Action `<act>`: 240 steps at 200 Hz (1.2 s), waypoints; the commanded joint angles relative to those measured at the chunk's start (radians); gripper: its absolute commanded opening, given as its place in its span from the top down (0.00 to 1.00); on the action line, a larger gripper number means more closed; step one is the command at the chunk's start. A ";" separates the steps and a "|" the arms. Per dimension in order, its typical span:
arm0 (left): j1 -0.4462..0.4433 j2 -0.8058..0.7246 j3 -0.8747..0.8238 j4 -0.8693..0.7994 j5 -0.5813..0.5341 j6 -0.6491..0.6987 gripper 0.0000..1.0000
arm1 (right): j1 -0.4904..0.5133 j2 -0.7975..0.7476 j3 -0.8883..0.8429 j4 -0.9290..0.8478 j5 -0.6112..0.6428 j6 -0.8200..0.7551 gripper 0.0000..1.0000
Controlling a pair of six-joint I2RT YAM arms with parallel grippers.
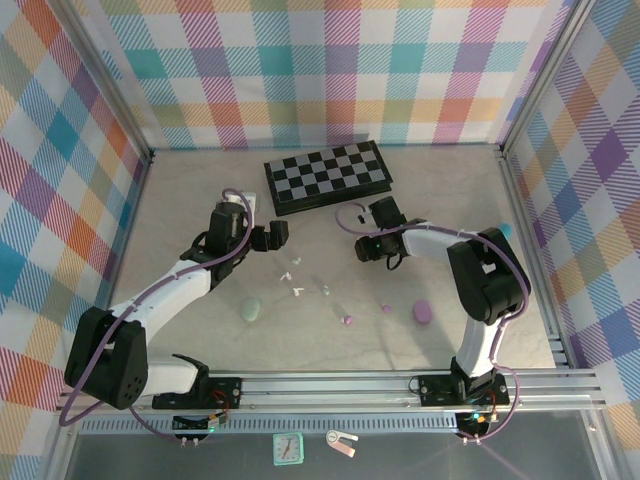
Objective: Insert wireless bluetooth earbuds into charging case
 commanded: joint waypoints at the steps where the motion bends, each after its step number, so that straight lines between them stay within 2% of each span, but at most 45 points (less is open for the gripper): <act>1: -0.003 -0.025 0.050 -0.049 0.043 -0.022 0.00 | 0.016 -0.064 -0.035 -0.008 -0.007 0.003 0.59; 37: -0.003 -0.079 0.073 -0.149 0.110 -0.054 0.00 | 0.035 -0.193 -0.089 0.040 -0.022 -0.062 0.63; 53: -0.003 -0.104 0.104 -0.233 0.154 -0.061 0.00 | 0.060 -0.255 -0.107 0.052 -0.023 -0.147 0.62; 63: -0.003 -0.117 0.125 -0.287 0.191 -0.065 0.00 | 0.080 -0.298 -0.124 0.062 -0.045 -0.256 0.62; 78: -0.003 -0.129 0.158 -0.362 0.283 -0.088 0.00 | 0.111 -0.363 -0.138 0.060 -0.068 -0.382 0.62; 100: -0.003 -0.137 0.194 -0.410 0.470 -0.114 0.00 | 0.136 -0.433 -0.126 0.028 -0.100 -0.466 0.63; 134: -0.003 -0.144 0.153 -0.268 0.670 -0.316 0.03 | 0.170 -0.493 -0.067 -0.061 -0.153 -0.531 0.66; 154: -0.007 -0.116 0.143 -0.174 0.736 -0.403 0.13 | 0.186 -0.516 -0.043 -0.092 -0.199 -0.557 0.68; 178: -0.028 -0.089 0.150 -0.125 0.749 -0.414 0.26 | 0.198 -0.536 -0.012 -0.136 -0.245 -0.571 0.68; 240: -0.130 0.009 0.156 0.035 0.762 -0.494 0.47 | 0.211 -0.552 0.021 -0.135 -0.323 -0.571 0.67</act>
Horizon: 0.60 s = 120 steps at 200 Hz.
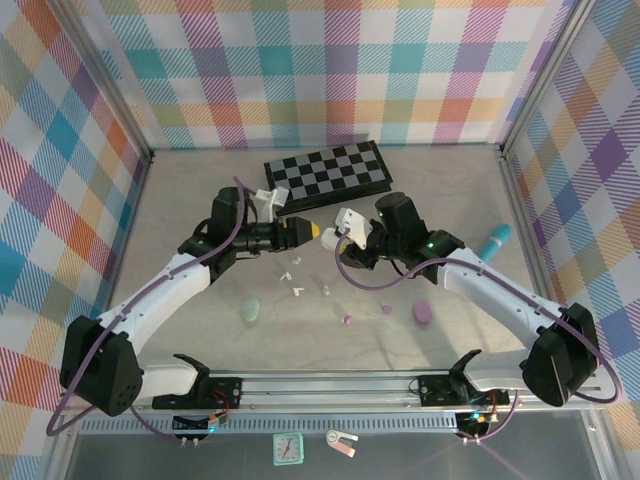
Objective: Insert wireless bluetooth earbuds into charging case
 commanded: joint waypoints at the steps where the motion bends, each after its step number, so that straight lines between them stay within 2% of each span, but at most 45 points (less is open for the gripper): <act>1: -0.035 0.032 0.000 0.096 0.040 -0.055 0.48 | 0.009 -0.016 0.037 -0.014 -0.064 -0.022 0.67; 28: -0.060 0.057 0.005 0.127 0.042 -0.074 0.56 | 0.011 -0.023 0.031 -0.009 -0.056 -0.019 0.67; 50: -0.070 0.072 0.001 0.154 0.053 -0.093 0.58 | 0.011 -0.030 0.022 0.000 -0.054 -0.014 0.67; 73: -0.077 0.086 -0.005 0.183 0.064 -0.115 0.67 | 0.011 -0.035 0.018 0.004 -0.052 -0.007 0.67; 110: -0.083 0.095 -0.010 0.208 0.084 -0.134 0.68 | 0.012 -0.030 0.019 0.003 -0.033 0.002 0.67; 120: -0.083 0.096 -0.008 0.209 0.089 -0.133 0.73 | 0.011 -0.027 0.021 0.002 -0.029 0.002 0.67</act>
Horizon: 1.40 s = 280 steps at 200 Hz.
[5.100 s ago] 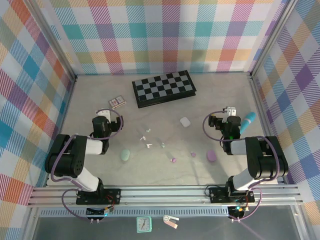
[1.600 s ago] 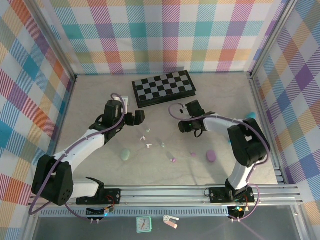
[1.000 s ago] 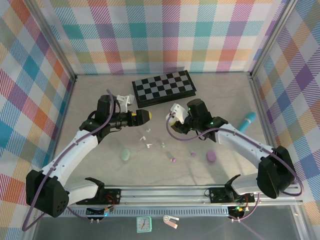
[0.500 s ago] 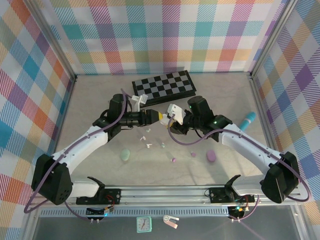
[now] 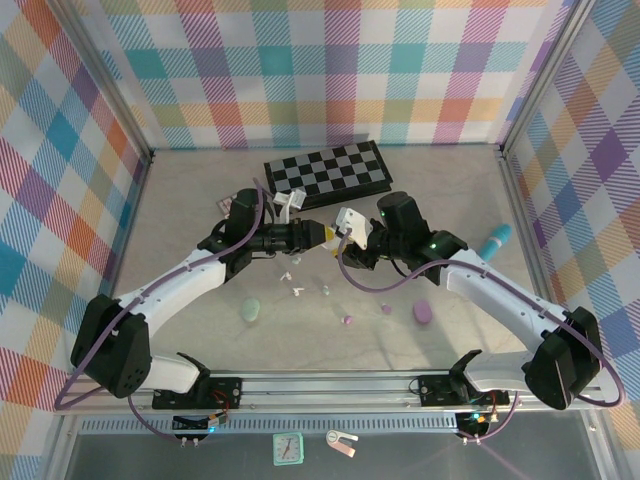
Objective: Insert wireless bluetooth earbuds into charging case
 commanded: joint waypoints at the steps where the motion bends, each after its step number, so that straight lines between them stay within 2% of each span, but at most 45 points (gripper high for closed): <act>1: -0.018 0.004 -0.005 0.061 0.056 -0.020 0.74 | 0.008 -0.008 0.017 0.003 -0.008 0.001 0.67; 9: -0.018 0.006 -0.006 0.066 0.061 -0.019 0.80 | 0.008 -0.006 0.020 0.002 -0.005 0.004 0.67; 25: -0.018 0.006 -0.010 0.088 0.065 -0.018 0.84 | 0.008 -0.007 0.021 0.007 -0.004 0.005 0.63; 51: -0.018 -0.015 -0.057 0.236 0.066 -0.004 0.85 | 0.001 -0.034 0.010 0.022 -0.049 0.023 0.41; 62: -0.017 -0.034 -0.088 0.318 0.054 0.013 0.85 | -0.023 -0.064 -0.011 0.043 -0.148 0.055 0.36; 80: -0.017 -0.060 -0.139 0.479 0.047 0.046 0.85 | -0.099 -0.109 -0.050 0.120 -0.367 0.163 0.32; 106: -0.018 -0.066 -0.213 0.784 0.059 0.047 0.84 | -0.207 -0.134 -0.083 0.256 -0.601 0.377 0.29; 118: -0.018 -0.048 -0.243 0.949 0.050 0.020 0.85 | -0.254 -0.131 -0.105 0.360 -0.717 0.532 0.27; 134: -0.018 0.008 -0.273 1.218 0.040 -0.032 0.85 | -0.279 -0.120 -0.124 0.493 -0.816 0.669 0.27; 142: -0.019 0.024 -0.260 1.218 0.035 -0.053 0.85 | -0.280 -0.117 -0.123 0.524 -0.844 0.701 0.27; 186: -0.049 0.021 -0.227 1.221 0.087 0.013 0.83 | -0.280 -0.102 -0.119 0.627 -0.882 0.820 0.39; 229: -0.058 0.004 -0.221 1.220 0.101 0.005 0.83 | -0.280 -0.076 -0.099 0.636 -0.860 0.844 0.44; 265: -0.061 -0.007 -0.228 1.219 0.079 -0.002 0.83 | -0.280 -0.066 -0.091 0.655 -0.856 0.853 0.72; 280: -0.061 -0.008 -0.231 1.219 0.070 -0.001 0.83 | -0.279 -0.078 -0.093 0.648 -0.849 0.833 0.78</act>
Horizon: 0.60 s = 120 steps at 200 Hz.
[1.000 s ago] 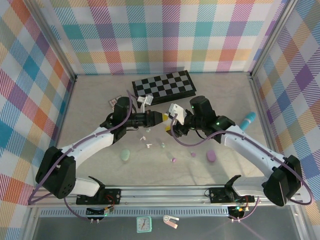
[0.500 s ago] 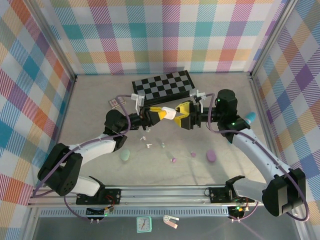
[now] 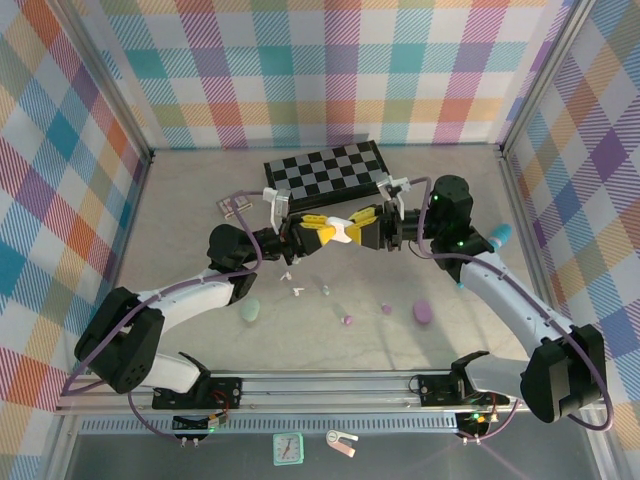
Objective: Insert wireless bluetooth earbuds into charging case
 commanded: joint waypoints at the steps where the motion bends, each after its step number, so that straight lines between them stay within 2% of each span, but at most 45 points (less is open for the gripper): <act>1: -0.010 -0.036 0.017 0.068 -0.001 0.018 0.83 | 0.004 -0.013 0.024 0.027 -0.009 -0.015 0.79; 24: -0.011 -0.027 0.014 0.066 -0.014 0.022 0.82 | 0.004 -0.042 0.032 -0.041 0.004 -0.088 0.87; 47: -0.012 -0.018 0.007 0.065 -0.026 0.041 0.75 | 0.004 -0.070 0.053 -0.140 0.025 -0.167 0.88; 54: -0.011 -0.018 0.004 0.064 -0.020 0.061 0.71 | 0.003 -0.077 0.061 -0.174 0.033 -0.191 0.88; 64: -0.011 -0.022 -0.002 0.061 -0.006 0.099 0.56 | 0.004 -0.083 0.083 -0.243 0.046 -0.242 0.88; 77: -0.011 -0.033 -0.011 0.040 0.018 0.152 0.43 | 0.005 -0.084 0.122 -0.351 0.071 -0.324 0.88; 93: -0.010 -0.057 -0.002 -0.061 0.078 0.242 0.33 | 0.005 -0.077 0.182 -0.511 0.101 -0.431 0.88; 120: -0.011 -0.124 0.020 -0.334 0.112 0.465 0.31 | 0.011 -0.056 0.274 -0.699 0.109 -0.579 0.89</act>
